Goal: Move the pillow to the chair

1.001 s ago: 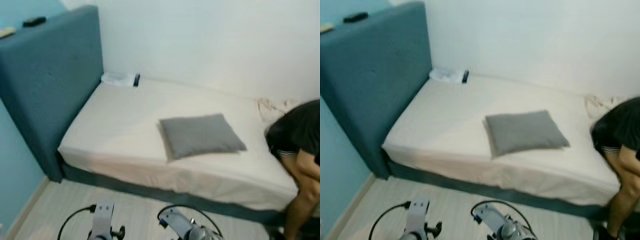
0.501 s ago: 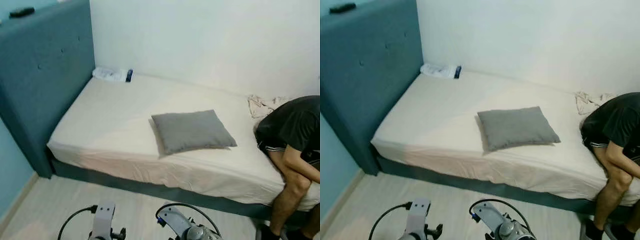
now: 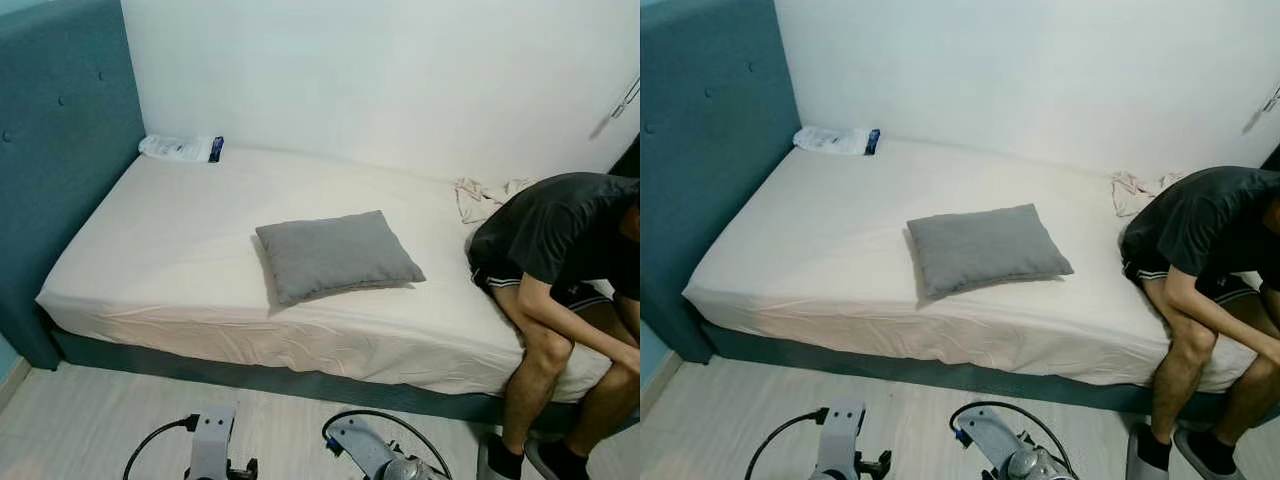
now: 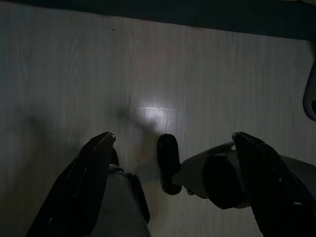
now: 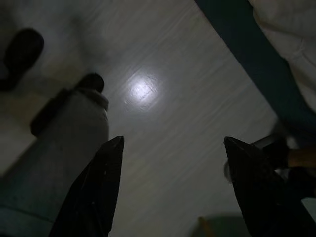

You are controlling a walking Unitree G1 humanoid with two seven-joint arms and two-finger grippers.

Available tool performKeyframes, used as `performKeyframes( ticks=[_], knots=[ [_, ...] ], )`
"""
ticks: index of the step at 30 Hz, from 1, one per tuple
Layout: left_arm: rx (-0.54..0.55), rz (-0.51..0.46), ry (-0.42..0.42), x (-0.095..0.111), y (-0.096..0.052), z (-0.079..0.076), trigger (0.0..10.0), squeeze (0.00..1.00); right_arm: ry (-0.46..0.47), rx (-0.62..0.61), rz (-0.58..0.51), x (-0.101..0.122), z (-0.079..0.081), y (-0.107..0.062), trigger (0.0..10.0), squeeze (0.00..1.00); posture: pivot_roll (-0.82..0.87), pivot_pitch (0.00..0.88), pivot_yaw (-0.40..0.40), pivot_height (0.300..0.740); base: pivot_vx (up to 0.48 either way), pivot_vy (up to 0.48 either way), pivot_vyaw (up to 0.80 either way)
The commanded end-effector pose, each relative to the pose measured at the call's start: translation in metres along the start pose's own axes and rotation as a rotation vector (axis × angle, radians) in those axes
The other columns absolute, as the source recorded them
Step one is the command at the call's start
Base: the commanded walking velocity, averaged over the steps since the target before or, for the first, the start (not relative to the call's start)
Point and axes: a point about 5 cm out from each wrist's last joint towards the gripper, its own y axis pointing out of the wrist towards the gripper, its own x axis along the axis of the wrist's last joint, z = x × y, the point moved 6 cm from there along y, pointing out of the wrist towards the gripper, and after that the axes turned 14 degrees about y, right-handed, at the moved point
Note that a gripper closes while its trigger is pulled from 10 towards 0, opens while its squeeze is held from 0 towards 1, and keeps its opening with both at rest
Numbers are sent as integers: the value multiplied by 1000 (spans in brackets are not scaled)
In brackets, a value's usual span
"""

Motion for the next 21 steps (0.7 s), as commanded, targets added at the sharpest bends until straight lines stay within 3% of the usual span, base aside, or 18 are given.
performKeyframes(
  ticks=[1, 7, 9, 13, 17, 19, 20, 21],
  knots=[
    [3, 2, -6, -3, -1, 0, 10000, 0, 51, -5, 9, -6, 0, 0, 10000, 0, 89, 45, -149, 740, 0, 0, 0],
    [6, -13, 39, 0, -1, 1, 10000, 0, 100, -6, 11, -8, 2, 0, 10000, 0, 89, 52, -144, 740, 0, 0, -739],
    [76, -40, 98, 6, -2, 11, 10000, 0, 96, -10, -1, -6, 1, 0, 10000, 0, 84, 60, -145, 740, 0, 0, 0],
    [132, -68, 113, 12, -3, 20, 10000, 0, 121, -6, -13, -5, 2, 0, 10000, 0, 79, 67, -147, 740, 0, 0, 0],
    [141, -114, 117, 22, -3, 23, 10000, 0, 212, 4, -49, -1, 5, 0, 10000, 0, 76, 76, -153, 740, 0, 0, 0],
    [144, -134, 96, 26, -3, 25, 10000, 0, 332, 21, -73, 0, 8, 0, 10000, 0, 68, 81, -161, 740, 0, 0, 0],
    [144, -134, 96, 26, -3, 25, 10000, 0, 332, 21, -73, 0, 8, 0, 10000, 0, 68, 81, -161, 740, 0, 0, 0],
    [153, -152, 66, 29, -3, 27, 10000, 0, 417, 46, -91, 2, 11, 0, 10000, 0, 60, 84, -166, 740, 0, 0, 0]
  ],
)
